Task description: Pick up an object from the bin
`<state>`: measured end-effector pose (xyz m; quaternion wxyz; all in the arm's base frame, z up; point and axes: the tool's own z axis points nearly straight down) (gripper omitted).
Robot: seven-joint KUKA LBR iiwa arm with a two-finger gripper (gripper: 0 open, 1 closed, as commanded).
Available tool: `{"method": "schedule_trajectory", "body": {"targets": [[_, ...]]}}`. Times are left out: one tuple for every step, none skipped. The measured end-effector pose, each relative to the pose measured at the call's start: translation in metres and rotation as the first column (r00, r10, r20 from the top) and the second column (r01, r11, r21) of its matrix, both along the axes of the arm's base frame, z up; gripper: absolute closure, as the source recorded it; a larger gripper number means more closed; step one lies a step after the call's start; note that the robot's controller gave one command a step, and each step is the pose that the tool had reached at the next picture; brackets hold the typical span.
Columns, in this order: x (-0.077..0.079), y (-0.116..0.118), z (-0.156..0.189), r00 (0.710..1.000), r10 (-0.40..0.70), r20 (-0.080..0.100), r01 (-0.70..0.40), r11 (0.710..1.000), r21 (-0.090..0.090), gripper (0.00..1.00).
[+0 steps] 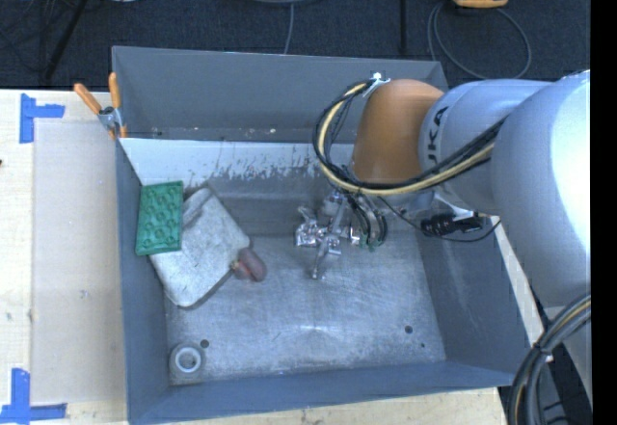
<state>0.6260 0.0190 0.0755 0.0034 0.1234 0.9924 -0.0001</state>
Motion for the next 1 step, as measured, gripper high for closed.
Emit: {"method": "schedule_trajectory", "body": {"targets": [[0.0030, 0.0013, 0.0030, 1.000, 0.005, 0.014, -0.005, 1.000, 0.000, 1.00]]}}
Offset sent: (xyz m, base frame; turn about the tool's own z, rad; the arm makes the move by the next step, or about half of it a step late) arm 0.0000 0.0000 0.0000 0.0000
